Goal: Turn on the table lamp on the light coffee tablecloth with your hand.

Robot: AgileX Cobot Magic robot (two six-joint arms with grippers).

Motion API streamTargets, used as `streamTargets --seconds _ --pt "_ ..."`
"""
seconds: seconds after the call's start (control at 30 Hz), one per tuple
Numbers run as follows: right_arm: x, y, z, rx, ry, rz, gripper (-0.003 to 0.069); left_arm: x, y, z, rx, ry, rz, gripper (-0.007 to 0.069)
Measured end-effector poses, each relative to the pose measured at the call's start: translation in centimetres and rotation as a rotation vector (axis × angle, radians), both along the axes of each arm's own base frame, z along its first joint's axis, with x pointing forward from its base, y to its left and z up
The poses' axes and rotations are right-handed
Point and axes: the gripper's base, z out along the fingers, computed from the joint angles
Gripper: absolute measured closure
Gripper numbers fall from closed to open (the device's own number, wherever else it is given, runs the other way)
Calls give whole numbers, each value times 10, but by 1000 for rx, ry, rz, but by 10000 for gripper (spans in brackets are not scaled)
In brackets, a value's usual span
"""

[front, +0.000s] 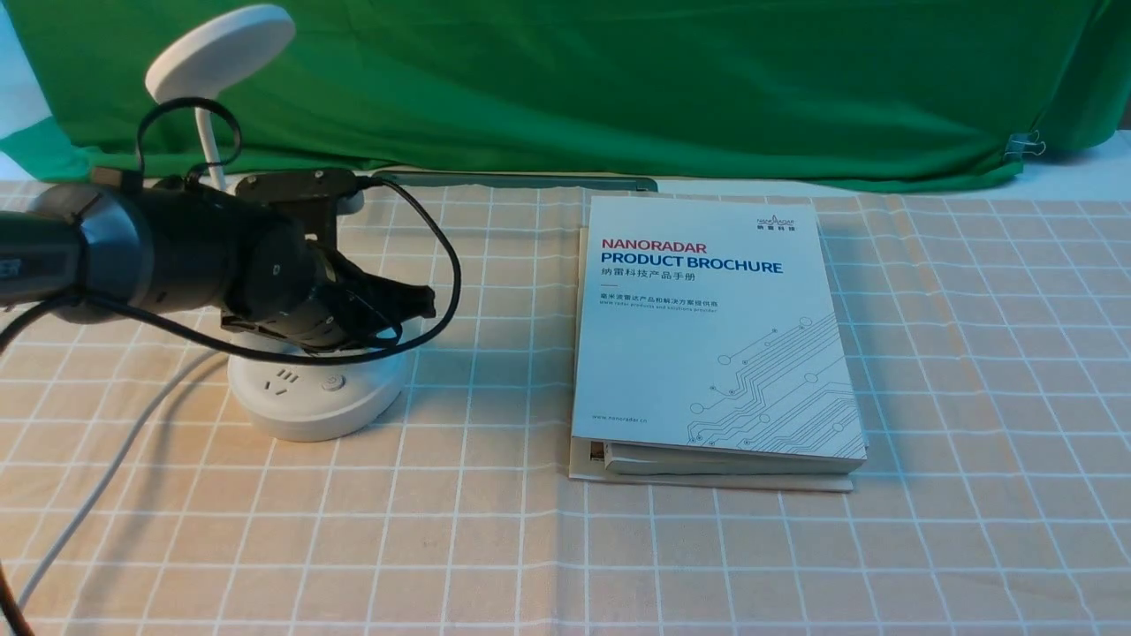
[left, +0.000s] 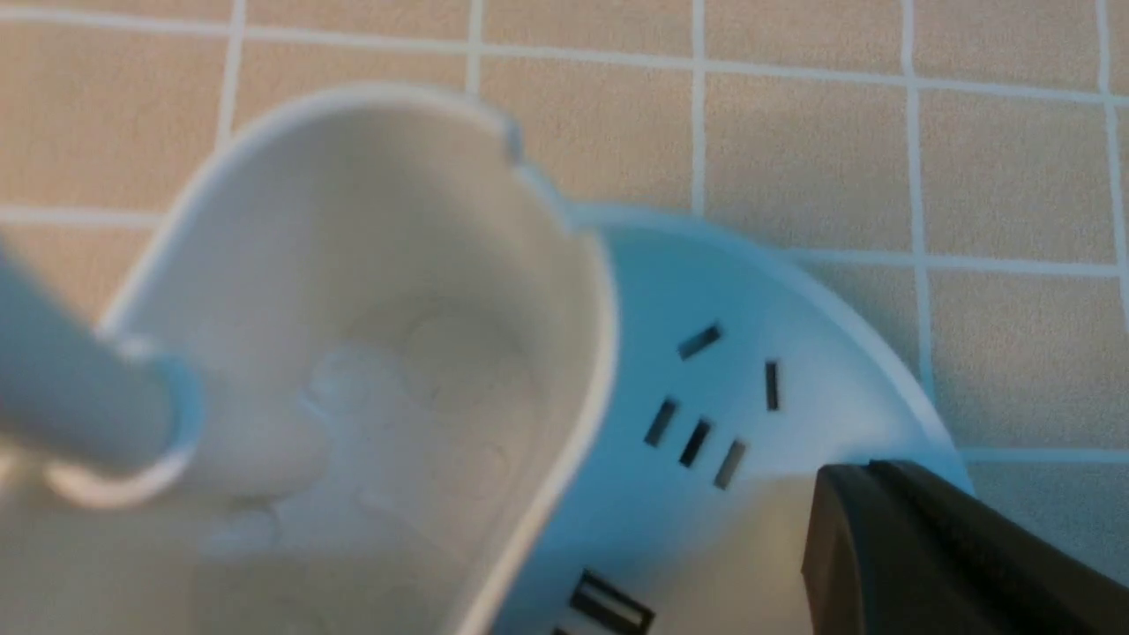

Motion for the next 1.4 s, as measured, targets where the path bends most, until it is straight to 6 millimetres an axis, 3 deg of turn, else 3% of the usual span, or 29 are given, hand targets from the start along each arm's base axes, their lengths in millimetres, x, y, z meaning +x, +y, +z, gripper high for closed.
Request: streamTargets --seconds 0.23,0.4,0.5,0.63,0.77,0.93,0.97,1.03,1.17,1.4 --pt "0 0 0 0 0 0 421 2 -1 8 15 -36 -39 624" --pt "0 0 0 0 0 0 421 -13 3 24 10 -2 -34 624" --pt "0 0 0 0 0 0 421 -22 -1 57 -16 -89 -86 624" --pt "0 0 0 0 0 0 421 -37 -13 82 -61 -145 -148 624" --pt "0 0 0 0 0 0 419 -67 -34 76 -124 -96 -223 624" --pt "0 0 0 0 0 0 419 -121 -66 63 -124 -96 -432 624" --pt "0 0 0 0 0 0 419 -141 -74 67 -121 -152 -498 624" --pt "0 0 0 0 0 0 419 -157 -79 75 -125 -220 -549 624" --pt "0 0 0 0 0 0 419 -210 -77 119 -216 -552 -624 624" --pt "0 0 0 0 0 0 419 -246 -53 154 -226 -771 -726 624"
